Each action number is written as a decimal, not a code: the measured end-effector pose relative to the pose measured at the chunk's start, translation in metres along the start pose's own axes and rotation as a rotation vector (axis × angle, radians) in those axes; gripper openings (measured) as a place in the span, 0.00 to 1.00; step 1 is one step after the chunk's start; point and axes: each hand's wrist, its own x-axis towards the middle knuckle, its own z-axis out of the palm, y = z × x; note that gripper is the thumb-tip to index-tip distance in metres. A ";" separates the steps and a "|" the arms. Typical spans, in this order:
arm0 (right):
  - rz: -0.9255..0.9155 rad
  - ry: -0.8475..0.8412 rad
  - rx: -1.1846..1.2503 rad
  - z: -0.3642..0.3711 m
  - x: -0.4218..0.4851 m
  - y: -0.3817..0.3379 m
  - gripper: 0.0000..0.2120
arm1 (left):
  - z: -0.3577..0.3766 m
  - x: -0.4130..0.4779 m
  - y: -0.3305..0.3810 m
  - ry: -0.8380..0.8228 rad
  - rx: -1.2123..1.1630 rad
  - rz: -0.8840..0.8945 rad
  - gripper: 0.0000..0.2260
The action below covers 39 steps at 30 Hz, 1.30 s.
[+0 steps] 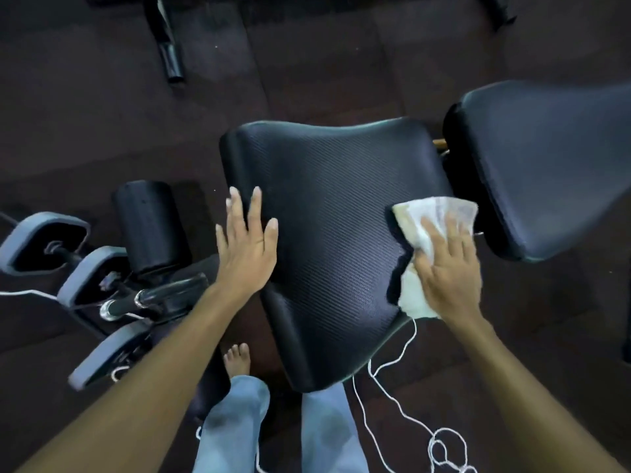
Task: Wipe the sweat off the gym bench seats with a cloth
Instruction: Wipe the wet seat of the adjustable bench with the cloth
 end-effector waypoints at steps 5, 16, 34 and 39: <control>0.351 0.003 0.232 -0.018 0.143 -0.034 0.29 | 0.001 0.000 0.000 0.016 0.054 -0.051 0.28; -0.673 0.074 0.032 0.002 0.037 -0.051 0.22 | 0.045 -0.078 0.020 0.085 -0.132 -0.227 0.28; -0.952 -0.270 -0.131 0.008 0.102 -0.170 0.26 | 0.098 -0.163 0.014 0.139 -0.422 -0.394 0.30; -0.519 -0.209 -0.089 0.013 0.147 -0.232 0.24 | 0.098 -0.165 0.010 0.102 -0.405 -0.375 0.33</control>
